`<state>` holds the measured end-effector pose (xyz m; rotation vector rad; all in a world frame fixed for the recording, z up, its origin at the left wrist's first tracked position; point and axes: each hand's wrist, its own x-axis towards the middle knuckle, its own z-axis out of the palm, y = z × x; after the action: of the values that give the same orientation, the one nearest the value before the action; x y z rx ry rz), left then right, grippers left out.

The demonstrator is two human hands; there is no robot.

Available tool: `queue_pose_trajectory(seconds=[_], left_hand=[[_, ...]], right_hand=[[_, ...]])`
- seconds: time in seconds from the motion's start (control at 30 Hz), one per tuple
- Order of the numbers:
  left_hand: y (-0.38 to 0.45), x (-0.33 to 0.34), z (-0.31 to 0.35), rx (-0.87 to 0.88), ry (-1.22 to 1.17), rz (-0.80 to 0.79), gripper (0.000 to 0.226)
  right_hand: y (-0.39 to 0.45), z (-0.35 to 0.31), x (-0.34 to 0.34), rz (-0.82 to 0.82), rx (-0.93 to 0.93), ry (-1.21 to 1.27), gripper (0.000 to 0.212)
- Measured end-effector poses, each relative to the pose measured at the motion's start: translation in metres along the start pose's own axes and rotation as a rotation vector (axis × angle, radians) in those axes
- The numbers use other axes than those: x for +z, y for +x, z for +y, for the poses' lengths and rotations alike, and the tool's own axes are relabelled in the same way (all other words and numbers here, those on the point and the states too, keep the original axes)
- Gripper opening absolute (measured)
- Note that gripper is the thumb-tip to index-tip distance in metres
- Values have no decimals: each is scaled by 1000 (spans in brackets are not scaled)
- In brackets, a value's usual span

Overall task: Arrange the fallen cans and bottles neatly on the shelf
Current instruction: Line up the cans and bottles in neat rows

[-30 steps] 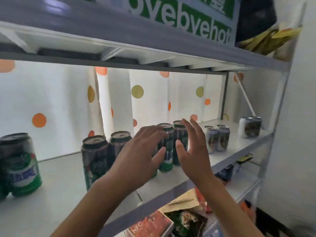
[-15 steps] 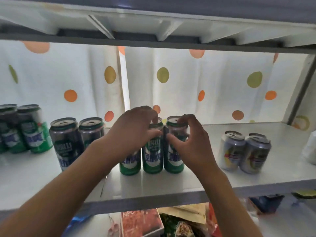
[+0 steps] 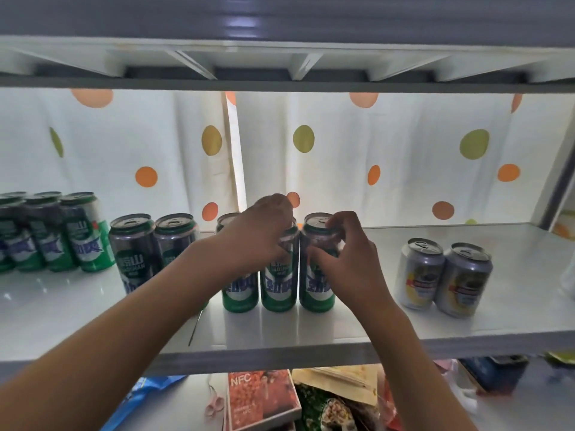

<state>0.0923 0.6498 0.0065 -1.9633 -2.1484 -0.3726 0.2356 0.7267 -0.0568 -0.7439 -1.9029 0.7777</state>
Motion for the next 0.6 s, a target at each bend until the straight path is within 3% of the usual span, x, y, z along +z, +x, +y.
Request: queue_pose_trajectory(seconds=[0.1, 0.33, 0.6], left_hand=[[-3, 2, 3, 1, -60, -42, 47], [-9, 6, 17, 76, 58, 33, 45], [-41, 20, 31, 22, -141, 250, 43]], right_hand=[[-4, -2, -5, -17, 7, 25, 44], [-10, 9, -11, 34, 11, 147, 46], [-36, 18, -4, 168, -67, 236, 43]])
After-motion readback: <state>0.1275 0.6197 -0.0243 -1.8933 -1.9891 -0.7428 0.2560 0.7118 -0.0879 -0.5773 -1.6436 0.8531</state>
